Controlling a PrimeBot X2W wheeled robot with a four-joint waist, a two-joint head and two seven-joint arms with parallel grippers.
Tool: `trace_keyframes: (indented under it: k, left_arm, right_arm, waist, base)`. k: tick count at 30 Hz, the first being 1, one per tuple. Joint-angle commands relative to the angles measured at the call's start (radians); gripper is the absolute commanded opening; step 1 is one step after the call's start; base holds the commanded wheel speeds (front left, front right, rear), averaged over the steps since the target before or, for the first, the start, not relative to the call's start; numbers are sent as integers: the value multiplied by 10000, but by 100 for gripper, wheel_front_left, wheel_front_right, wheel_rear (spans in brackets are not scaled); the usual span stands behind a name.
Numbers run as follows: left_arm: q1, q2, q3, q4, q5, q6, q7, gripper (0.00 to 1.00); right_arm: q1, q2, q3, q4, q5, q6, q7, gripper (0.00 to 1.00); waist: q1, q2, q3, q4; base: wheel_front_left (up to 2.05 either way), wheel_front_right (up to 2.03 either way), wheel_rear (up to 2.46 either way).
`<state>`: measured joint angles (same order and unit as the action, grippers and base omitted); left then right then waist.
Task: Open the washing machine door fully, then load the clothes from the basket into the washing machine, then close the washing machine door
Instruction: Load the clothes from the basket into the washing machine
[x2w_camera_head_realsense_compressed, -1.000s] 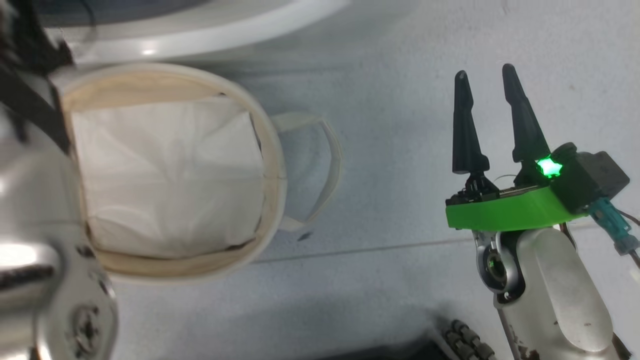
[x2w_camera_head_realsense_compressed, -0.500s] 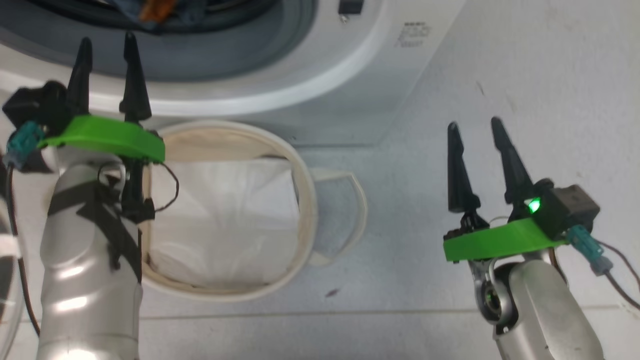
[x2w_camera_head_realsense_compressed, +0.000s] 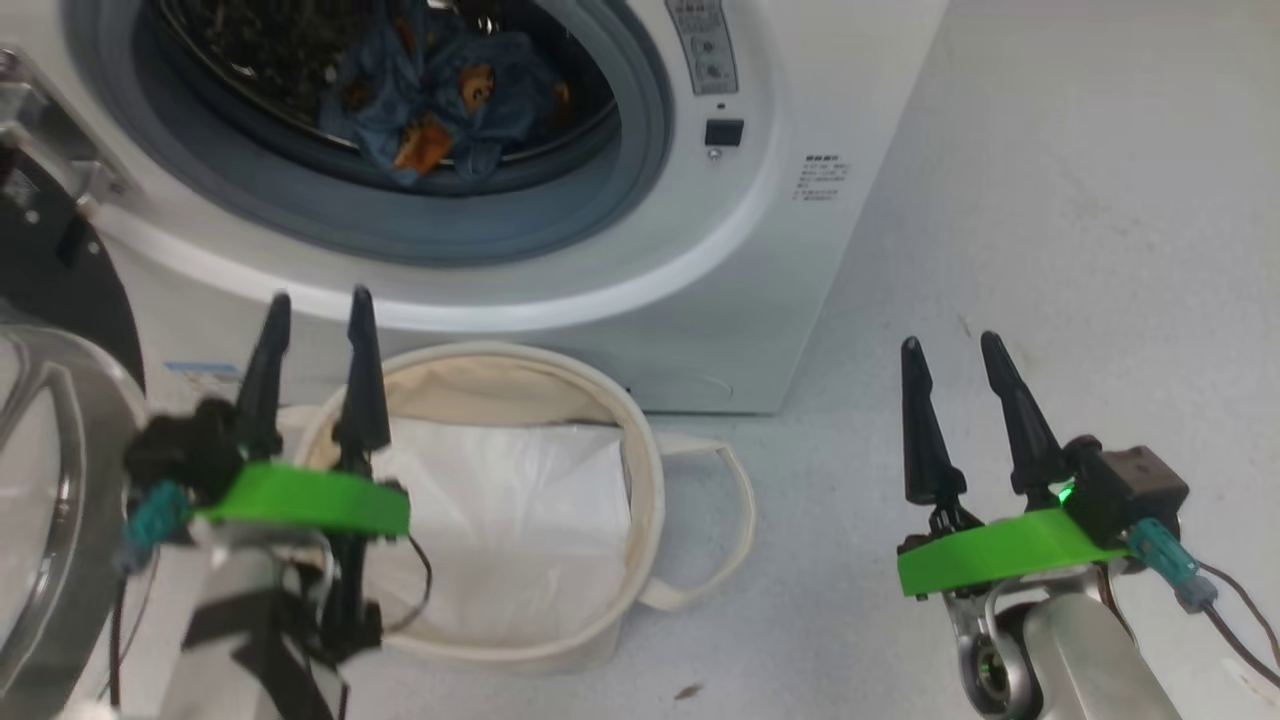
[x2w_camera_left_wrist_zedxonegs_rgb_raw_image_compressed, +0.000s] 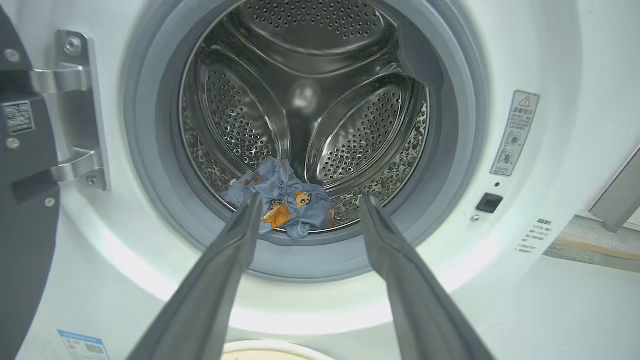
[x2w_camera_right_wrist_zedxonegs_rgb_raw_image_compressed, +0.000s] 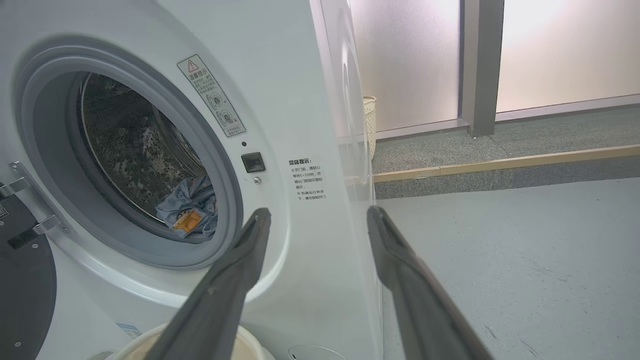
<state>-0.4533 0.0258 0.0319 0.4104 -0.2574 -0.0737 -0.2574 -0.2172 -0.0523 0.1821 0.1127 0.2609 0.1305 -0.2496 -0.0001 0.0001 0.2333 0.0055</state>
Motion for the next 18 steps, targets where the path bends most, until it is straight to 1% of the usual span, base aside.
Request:
trace_keyframes:
  k: [1, 5, 8, 18]
  left_arm:
    - [187, 246, 112, -579, -147, 160, -44, 100]
    - [1156, 246, -335, -1181, -299, 512, -44, 100]
    - [1605, 245, -444, -1499, -293, 710, -44, 100]
    - [2000, 245, -742, -1851, 32, 921, -44, 100]
  right_arm:
    - [-41, 20, 187, -314, 98, 2, -122, 100]
    - [162, 20, 177, -295, 168, 2, -122, 100]
    - [266, 20, 188, -283, 193, 2, -122, 100]
    - [365, 20, 265, -229, 209, 2, -122, 100]
  waist:
    - [1, -1, -262, 52]
    - [1, -1, -530, 91]
    - [1, -1, -645, 107]
    - [1, -1, -766, 155]
  base:
    - [0, 0, 0]
    - [0, 0, 0]
    - [0, 0, 0]
    - [0, 0, 0]
